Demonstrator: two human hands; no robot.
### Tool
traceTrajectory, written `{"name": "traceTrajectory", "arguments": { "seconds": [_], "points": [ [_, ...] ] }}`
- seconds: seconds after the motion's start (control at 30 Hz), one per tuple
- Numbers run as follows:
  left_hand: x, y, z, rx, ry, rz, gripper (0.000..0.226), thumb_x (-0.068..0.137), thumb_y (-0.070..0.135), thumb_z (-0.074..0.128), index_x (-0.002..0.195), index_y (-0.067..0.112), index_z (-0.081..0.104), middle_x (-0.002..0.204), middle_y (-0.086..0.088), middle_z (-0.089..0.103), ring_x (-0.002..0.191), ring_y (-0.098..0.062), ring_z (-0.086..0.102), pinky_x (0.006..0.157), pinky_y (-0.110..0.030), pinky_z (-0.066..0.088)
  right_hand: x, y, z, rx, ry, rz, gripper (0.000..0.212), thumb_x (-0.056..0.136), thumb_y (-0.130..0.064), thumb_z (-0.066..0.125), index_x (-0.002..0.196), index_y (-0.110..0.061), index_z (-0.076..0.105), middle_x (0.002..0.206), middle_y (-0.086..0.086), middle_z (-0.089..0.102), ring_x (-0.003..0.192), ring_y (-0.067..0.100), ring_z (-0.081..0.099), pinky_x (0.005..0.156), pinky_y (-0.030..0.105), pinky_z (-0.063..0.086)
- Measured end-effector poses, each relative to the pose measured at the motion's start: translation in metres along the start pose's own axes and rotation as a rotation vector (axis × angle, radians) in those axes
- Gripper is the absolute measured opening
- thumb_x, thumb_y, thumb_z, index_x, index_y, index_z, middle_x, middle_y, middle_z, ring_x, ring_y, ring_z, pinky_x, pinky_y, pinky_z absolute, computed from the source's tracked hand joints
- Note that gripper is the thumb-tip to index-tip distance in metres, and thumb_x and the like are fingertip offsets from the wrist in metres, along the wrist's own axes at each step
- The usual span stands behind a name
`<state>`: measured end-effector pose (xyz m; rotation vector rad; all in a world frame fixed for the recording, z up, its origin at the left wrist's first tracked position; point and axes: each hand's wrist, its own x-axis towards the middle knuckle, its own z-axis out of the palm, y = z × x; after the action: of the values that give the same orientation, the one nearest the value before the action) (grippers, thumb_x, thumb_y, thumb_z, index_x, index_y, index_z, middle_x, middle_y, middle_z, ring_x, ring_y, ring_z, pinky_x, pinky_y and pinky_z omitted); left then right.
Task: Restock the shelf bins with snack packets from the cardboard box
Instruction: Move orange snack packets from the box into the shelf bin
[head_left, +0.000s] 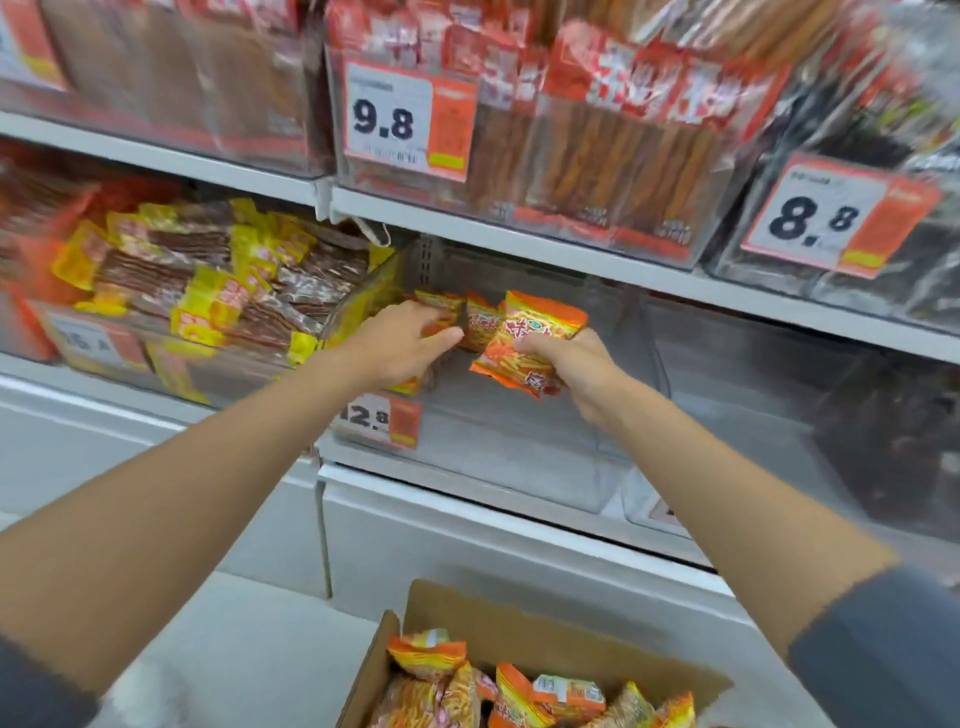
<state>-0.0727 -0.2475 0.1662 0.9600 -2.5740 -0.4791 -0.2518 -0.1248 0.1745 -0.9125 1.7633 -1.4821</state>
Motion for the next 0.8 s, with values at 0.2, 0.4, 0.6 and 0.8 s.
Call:
{"name": "traceTrajectory", "arguments": {
  "seconds": [0.2, 0.4, 0.6, 0.8],
  "points": [
    [0.021, -0.038, 0.022, 0.189, -0.256, -0.083, 0.051, 0.101, 0.048, 0.033, 0.142, 0.021, 0.046, 0.150, -0.005, 0.042, 0.136, -0.026, 0.039, 0.112, -0.038, 0.030, 0.099, 0.045, 0.034, -0.114, -0.048, 0.085, 0.057, 0.053, -0.013, 0.088, 0.105, -0.016, 0.066, 0.097, 0.005, 0.075, 0.083, 0.018, 0.072, 0.071, 0.034, 0.060],
    [0.017, -0.037, 0.021, 0.216, -0.220, -0.028, 0.049, 0.102, 0.047, 0.032, 0.141, 0.022, 0.047, 0.151, 0.000, 0.041, 0.138, -0.022, 0.036, 0.112, -0.036, 0.025, 0.140, 0.068, 0.042, -0.202, -0.179, 0.082, 0.085, 0.054, -0.022, 0.095, 0.129, -0.021, 0.055, 0.118, -0.002, 0.069, 0.107, 0.016, 0.065, 0.096, 0.037, 0.052],
    [0.016, -0.035, 0.020, 0.218, -0.205, -0.028, 0.052, 0.101, 0.050, 0.034, 0.145, 0.024, 0.042, 0.155, 0.001, 0.035, 0.142, -0.019, 0.030, 0.113, -0.034, 0.020, 0.135, 0.068, 0.037, -0.120, -0.074, 0.070, 0.104, 0.062, -0.016, 0.088, 0.145, -0.024, 0.027, 0.126, 0.005, 0.061, 0.106, 0.022, 0.065, 0.086, 0.043, 0.058],
    [0.016, -0.034, 0.020, 0.222, -0.204, -0.049, 0.056, 0.100, 0.052, 0.034, 0.149, 0.024, 0.036, 0.159, 0.001, 0.027, 0.145, -0.017, 0.024, 0.116, -0.034, 0.016, 0.135, 0.072, 0.040, -0.572, -0.116, -0.184, 0.065, 0.085, -0.024, 0.074, 0.143, -0.029, 0.044, 0.149, 0.006, 0.038, 0.129, 0.023, 0.048, 0.103, 0.038, 0.048]
  ]
}}
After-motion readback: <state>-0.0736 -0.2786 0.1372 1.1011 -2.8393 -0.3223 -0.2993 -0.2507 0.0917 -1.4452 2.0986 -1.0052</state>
